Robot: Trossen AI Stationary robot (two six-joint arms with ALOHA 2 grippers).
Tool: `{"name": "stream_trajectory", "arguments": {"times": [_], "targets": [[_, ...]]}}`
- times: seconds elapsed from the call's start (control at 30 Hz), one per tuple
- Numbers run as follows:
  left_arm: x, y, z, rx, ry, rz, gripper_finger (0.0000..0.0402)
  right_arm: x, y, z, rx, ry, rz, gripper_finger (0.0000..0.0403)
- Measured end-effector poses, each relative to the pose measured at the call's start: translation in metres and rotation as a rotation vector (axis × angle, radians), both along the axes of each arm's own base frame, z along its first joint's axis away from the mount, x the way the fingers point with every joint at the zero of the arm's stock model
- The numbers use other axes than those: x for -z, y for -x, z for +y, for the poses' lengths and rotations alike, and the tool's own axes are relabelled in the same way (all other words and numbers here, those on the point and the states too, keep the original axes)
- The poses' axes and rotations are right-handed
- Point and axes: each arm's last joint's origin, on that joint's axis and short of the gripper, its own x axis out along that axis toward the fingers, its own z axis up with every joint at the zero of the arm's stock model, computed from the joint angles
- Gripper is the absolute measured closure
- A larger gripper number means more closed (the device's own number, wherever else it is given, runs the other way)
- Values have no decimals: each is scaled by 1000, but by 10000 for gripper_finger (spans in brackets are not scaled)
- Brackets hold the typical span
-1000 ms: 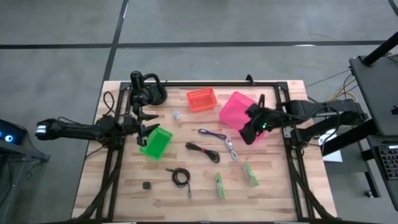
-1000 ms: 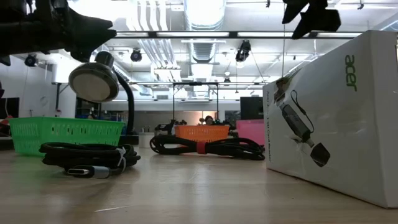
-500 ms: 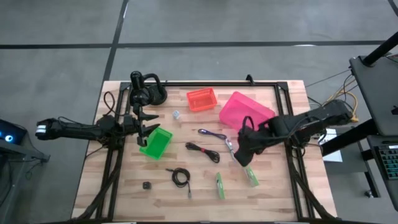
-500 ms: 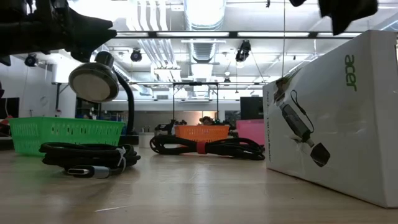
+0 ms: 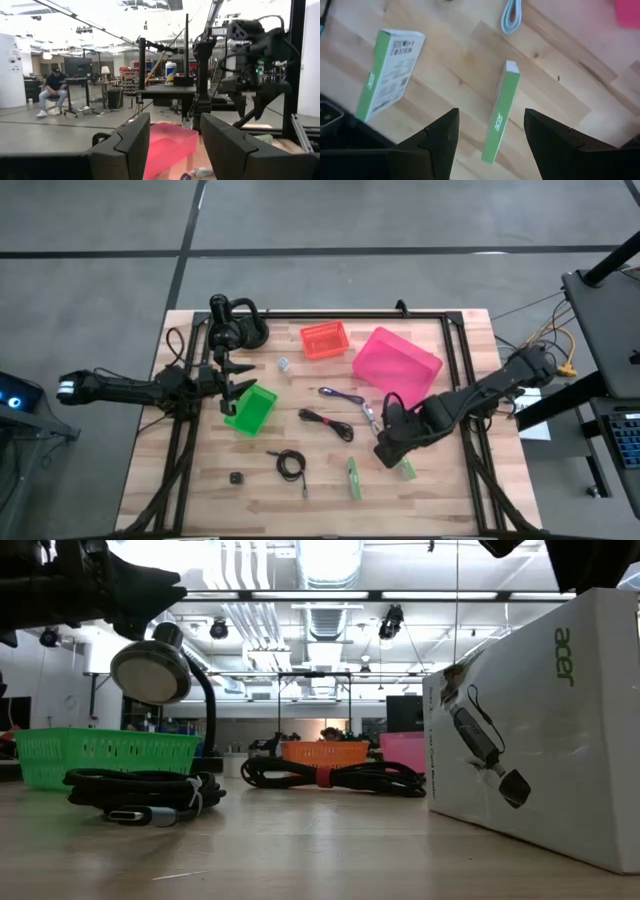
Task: Pick and place items into bin
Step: Put the right white card reader box into the orange basket
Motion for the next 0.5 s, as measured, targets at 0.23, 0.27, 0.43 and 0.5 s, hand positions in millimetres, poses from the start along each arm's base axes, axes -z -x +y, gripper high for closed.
{"name": "stream_trajectory", "arguments": {"times": [0.23,0.27,0.43,0.5], "targets": [[1,0,0,0,0,3,240,11,-1,8,-24,45,25,193],[1,0,0,0,0,6,240,13,-1,9,-28,51,34,193],[1,-1,0,-1,0,8,240,25,-4,11,-31,83,70,193],[1,-1,0,-1,0,9,240,30,-6,13,-31,91,86,193]]}}
